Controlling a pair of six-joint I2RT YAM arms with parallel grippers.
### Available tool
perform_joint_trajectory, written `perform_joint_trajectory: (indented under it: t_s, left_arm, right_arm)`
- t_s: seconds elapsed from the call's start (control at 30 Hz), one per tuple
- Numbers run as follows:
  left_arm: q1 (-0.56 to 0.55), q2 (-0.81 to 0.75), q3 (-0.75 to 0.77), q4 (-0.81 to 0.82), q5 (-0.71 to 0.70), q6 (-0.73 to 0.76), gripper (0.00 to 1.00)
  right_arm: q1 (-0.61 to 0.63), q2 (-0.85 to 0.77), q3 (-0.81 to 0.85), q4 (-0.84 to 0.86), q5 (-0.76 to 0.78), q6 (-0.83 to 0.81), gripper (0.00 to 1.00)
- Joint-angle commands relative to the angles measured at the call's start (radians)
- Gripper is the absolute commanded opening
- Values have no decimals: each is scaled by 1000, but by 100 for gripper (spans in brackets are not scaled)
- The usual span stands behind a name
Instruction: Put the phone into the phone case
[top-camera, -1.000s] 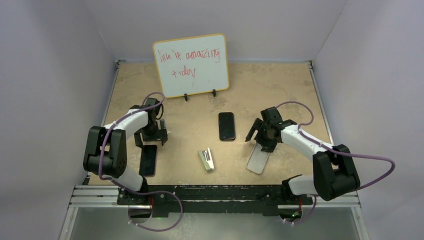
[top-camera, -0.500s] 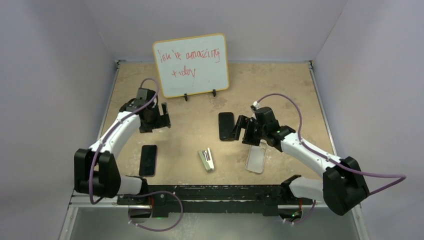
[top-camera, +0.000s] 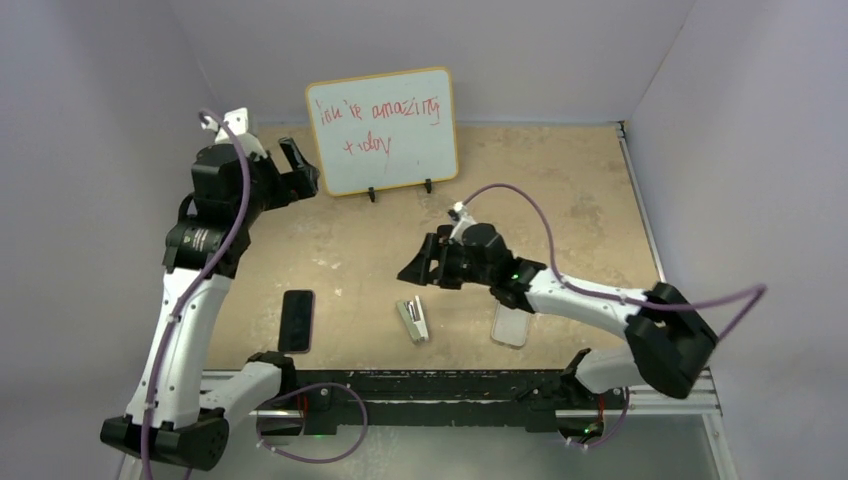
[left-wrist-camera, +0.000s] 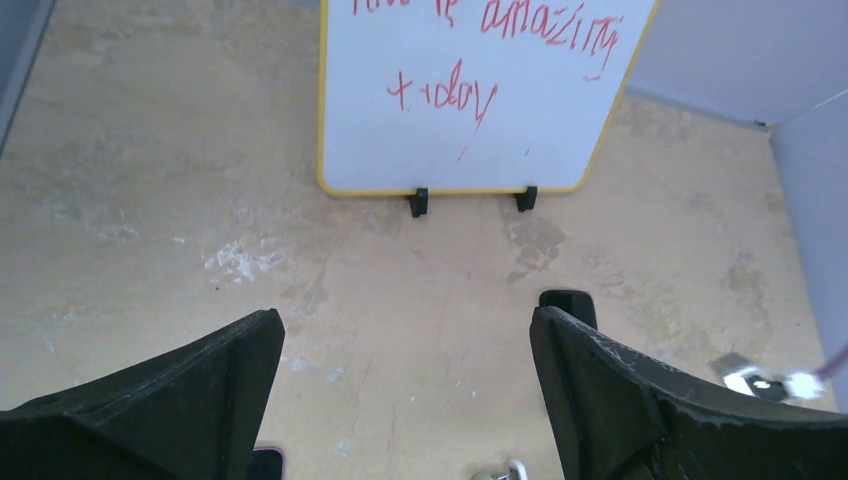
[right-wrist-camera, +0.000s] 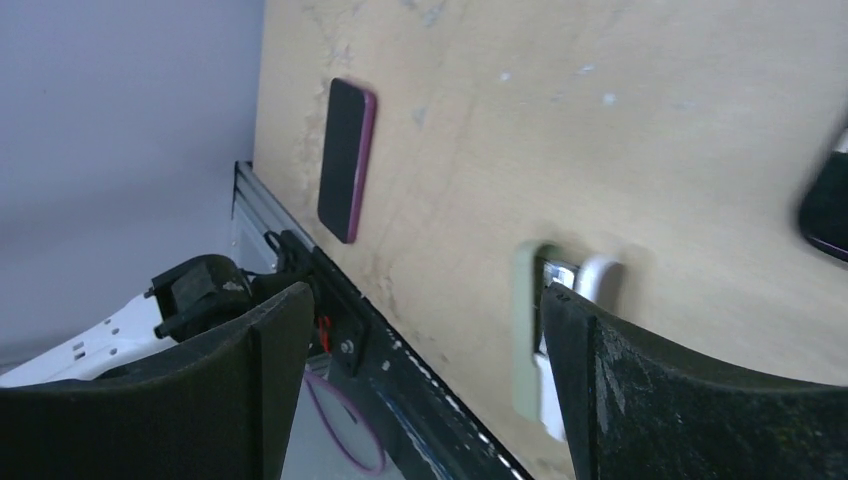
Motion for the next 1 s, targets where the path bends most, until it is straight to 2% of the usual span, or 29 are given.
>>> perform_joint_trajectory:
  t_s: [0.0,0.17,0.33,0.47,0.57,0.63,0.7,0.77,0.87,0.97]
  left_arm:
    - [2,-35,23,-32,-76,-51,100]
    - [3,-1,34,-162,-179,-90,100]
    - [3,-30,29,-146,-167,-92,100]
    - [4,2,9,-160,-229,-119,100]
    - [8,64,2,-199,-274,-153,100]
    - [57,119,-15,-253,-305,-186,99]
    - [113,177,-17,-337,-326,-228,92]
    - [161,216,-45,-415,-369,-308,78]
    - [305,235,-167,-442,-275,-365,62]
    - [410,257,-292,-451,-251,-423,46]
  right_arm:
    - [92,183,115,218,12,44,83]
    - [181,423,269,327,-46,72,73]
    - [260,621,429,327,-16,114,67]
    - [303,746,542,274,24,148,64]
    - [325,805,623,168,78,160,64]
    - [335,821,634,155,99,164,64]
    - [336,820,616,153,110,182,64]
    - [337,811,592,163,120,187,63]
    - [337,804,571,182,122,191,62]
    - [337,806,573,181,127,187,61]
